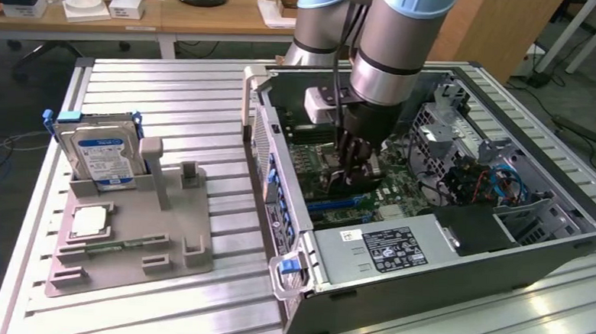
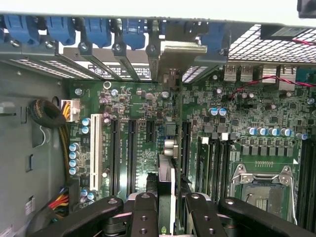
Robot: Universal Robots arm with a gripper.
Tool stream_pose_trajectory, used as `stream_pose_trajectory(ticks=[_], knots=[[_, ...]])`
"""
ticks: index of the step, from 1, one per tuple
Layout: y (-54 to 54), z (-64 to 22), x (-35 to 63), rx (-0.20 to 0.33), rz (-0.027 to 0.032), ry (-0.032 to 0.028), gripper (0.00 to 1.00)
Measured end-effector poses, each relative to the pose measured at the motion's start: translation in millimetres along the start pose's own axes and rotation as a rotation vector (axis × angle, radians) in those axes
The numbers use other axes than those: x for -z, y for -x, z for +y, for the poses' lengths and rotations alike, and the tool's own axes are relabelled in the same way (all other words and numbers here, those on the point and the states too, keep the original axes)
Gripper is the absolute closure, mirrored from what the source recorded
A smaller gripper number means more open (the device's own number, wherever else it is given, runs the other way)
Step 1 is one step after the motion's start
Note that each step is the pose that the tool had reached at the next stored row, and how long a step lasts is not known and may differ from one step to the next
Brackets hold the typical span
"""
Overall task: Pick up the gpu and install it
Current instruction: 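Insert the gpu into the slot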
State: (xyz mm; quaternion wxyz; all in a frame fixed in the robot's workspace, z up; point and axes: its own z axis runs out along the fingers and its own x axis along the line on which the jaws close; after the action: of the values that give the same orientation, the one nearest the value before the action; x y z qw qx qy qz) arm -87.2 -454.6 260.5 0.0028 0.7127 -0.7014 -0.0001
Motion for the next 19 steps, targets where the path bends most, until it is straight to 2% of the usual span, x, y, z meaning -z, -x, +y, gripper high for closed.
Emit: stream_pose_trajectory(ticks=[12, 16, 19], knots=[[-2.5, 0.1, -1.2, 0.0, 0.0, -0.0002, 0.73], [-2.4, 1.2, -2.0, 0.0, 0.0, -0.007, 0.73], [-2.4, 2.5, -2.4, 0.0, 0.0, -0.0073, 0.73]])
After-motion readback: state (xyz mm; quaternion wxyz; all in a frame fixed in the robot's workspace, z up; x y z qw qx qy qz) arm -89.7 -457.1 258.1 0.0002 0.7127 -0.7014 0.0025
